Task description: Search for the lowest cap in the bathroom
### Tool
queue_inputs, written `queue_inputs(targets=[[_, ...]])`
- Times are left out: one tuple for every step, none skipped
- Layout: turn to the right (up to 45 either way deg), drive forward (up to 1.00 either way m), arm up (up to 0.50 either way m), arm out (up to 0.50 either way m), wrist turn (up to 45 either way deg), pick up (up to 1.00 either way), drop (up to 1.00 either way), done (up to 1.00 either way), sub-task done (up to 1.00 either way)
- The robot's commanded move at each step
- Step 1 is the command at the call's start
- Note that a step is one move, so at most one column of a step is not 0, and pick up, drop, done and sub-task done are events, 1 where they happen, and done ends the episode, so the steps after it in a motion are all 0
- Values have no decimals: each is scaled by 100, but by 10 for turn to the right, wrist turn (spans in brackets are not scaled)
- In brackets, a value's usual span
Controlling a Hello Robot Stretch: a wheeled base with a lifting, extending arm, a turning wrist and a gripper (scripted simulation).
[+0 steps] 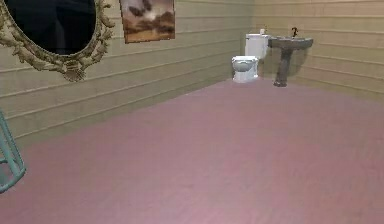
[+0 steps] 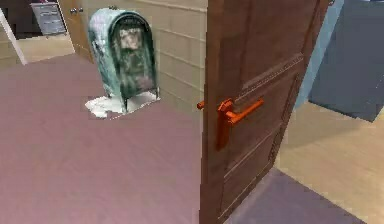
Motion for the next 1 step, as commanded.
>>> queue_inputs(targets=[[450, 0, 0, 0, 0, 0, 0, 0, 0]])
